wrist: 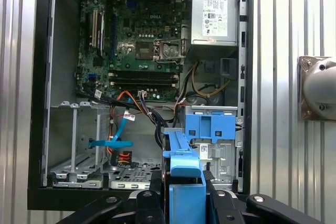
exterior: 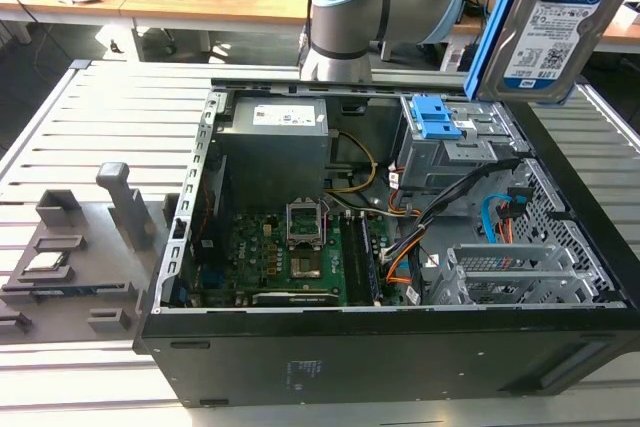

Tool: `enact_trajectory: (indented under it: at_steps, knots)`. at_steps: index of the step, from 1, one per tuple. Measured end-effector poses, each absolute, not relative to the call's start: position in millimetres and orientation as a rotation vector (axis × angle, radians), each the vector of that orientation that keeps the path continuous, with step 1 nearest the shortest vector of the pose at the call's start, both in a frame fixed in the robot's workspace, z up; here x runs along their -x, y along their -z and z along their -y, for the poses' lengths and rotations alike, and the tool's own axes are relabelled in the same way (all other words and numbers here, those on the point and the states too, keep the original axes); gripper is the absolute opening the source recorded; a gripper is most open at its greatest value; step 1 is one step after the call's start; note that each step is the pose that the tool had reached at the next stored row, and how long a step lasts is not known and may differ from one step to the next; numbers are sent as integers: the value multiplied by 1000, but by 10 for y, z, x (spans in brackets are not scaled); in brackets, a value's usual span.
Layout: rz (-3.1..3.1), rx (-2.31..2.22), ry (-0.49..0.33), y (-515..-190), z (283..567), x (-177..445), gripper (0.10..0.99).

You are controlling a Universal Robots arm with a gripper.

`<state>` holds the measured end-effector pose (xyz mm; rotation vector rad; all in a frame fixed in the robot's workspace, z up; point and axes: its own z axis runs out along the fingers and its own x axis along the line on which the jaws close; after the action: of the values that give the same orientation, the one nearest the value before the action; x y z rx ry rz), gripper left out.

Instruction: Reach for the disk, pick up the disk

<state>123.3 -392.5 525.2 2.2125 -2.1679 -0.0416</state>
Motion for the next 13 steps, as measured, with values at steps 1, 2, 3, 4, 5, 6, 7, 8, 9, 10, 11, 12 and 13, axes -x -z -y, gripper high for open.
enact_trajectory:
  at_steps: [1, 2, 3, 4, 5, 6, 7, 8, 9, 10, 11, 12, 13]
  knots:
    - [2168, -2213, 42, -5252, 3930, -1233, 369]
    - [2168, -2212, 41, -5252, 3940, -1233, 369]
    - [2168, -2212, 42, -5252, 3947, -1233, 369]
    - [2168, -2213, 42, -5251, 3957, -1233, 369]
    - [2168, -2212, 41, -5252, 3966, -1233, 369]
    - [2168, -2212, 41, -5252, 3983, -1233, 369]
    - [2168, -2212, 42, -5252, 3993, -1233, 369]
    - [2168, -2212, 41, -5252, 4006, -1233, 369]
    - [2168, -2212, 41, -5252, 4023, -1233, 369]
    - [2168, -2212, 42, -5252, 4035, -1233, 369]
    - [2168, -2212, 42, -5252, 4053, -1233, 369]
    - [2168, -2213, 42, -5252, 4077, -1233, 369]
    - [2168, -2212, 42, -5251, 4088, -1233, 369]
